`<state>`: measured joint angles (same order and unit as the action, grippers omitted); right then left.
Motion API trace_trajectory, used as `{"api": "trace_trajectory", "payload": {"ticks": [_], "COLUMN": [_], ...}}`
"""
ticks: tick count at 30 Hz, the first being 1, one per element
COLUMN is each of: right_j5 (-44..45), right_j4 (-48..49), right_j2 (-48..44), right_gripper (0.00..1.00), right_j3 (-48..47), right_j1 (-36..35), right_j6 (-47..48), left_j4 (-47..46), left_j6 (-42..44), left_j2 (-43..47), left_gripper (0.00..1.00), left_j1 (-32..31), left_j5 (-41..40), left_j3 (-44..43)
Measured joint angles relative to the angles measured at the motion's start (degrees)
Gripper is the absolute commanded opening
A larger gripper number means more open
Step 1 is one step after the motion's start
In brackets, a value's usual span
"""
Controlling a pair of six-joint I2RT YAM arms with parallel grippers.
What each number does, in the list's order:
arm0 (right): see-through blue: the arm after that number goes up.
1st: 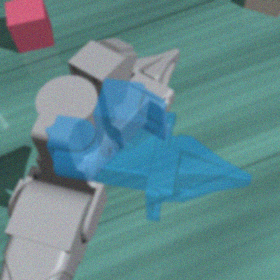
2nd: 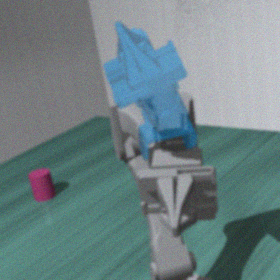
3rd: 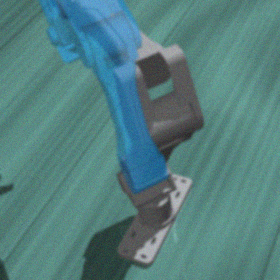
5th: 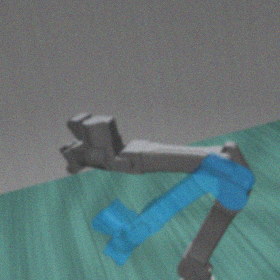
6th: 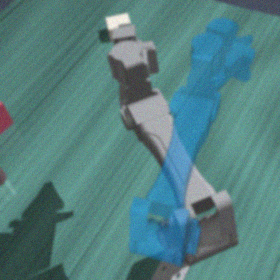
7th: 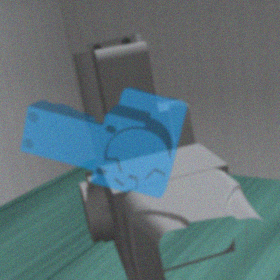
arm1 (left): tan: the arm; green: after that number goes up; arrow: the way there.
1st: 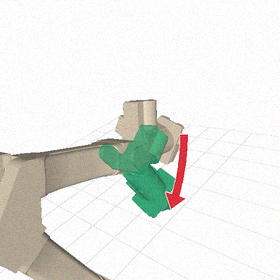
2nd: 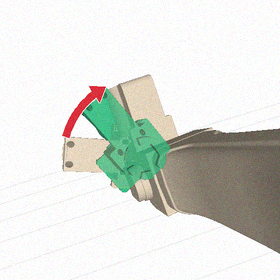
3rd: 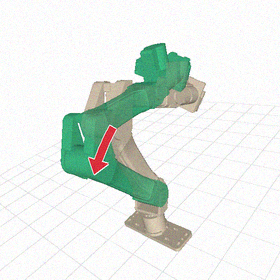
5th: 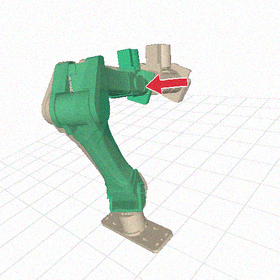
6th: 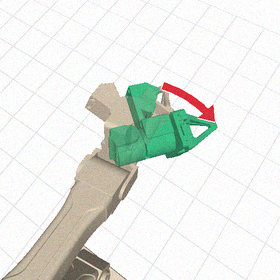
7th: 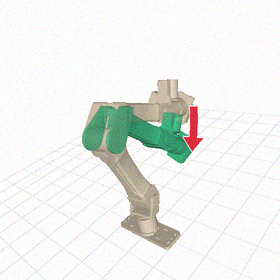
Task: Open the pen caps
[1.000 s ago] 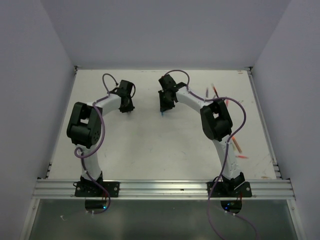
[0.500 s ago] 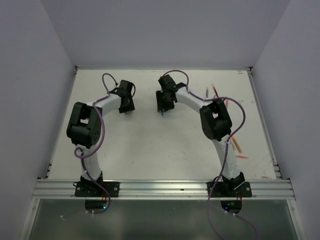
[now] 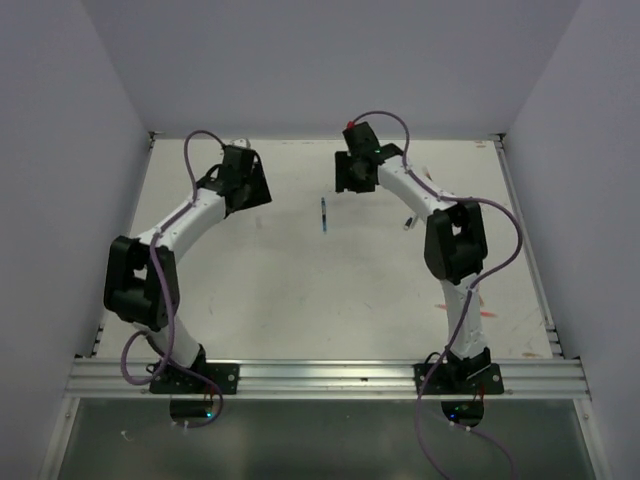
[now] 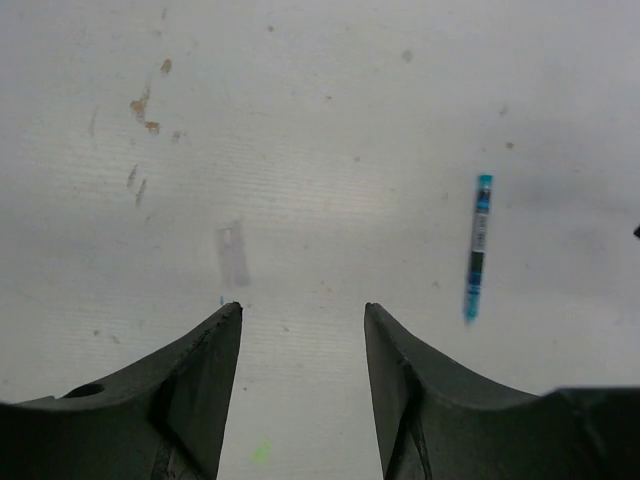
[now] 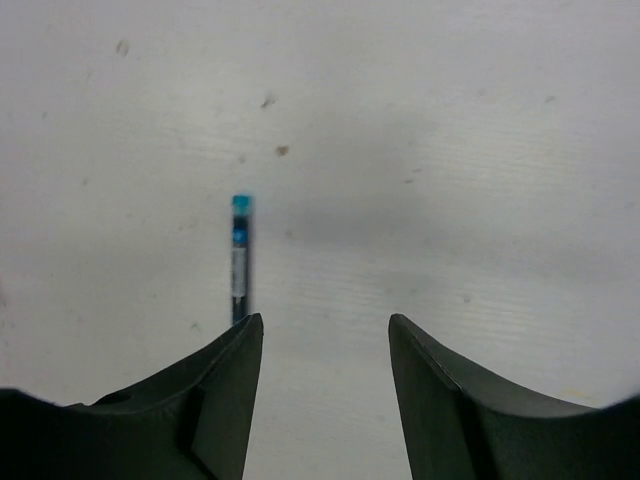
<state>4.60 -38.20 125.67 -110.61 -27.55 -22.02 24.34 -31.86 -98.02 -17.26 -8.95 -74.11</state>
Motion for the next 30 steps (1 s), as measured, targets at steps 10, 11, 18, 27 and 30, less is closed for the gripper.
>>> {"api": "trace_trajectory", "payload": {"ticks": [10,11,18,27,30], "right_j5": [5.1,5.4,5.4,7.4,8.2], "right_j4": [-1.2,-1.2,-1.5,-1.4,-1.2], "right_j2": [-0.4,0.2,6.2,8.2,8.2], "right_gripper": [0.5,0.49,0.42,0.44,0.45], "right_j3": [-0.8,-1.5,-5.7,-4.7,-3.3], "right_j1": [16.2,17.0,18.3,18.3,18.4], "right_j6": [2.1,2.4,3.8,5.2,5.6], "left_j4": [-10.3,-10.6,-12.1,-13.2,-13.6], "left_j6": [-0.7,-0.7,-0.1,0.0,0.0], "left_j2": [17.4,18.0,19.1,19.1,19.1], "left_gripper": [0.63,0.64,0.67,0.67,0.68], "left_j1": [-7.5,-8.1,-8.7,-8.7,-8.7], "left_j5": [13.4,14.4,18.0,19.8,20.0], "left_j3": [14.6,15.1,15.4,15.5,16.0]}}
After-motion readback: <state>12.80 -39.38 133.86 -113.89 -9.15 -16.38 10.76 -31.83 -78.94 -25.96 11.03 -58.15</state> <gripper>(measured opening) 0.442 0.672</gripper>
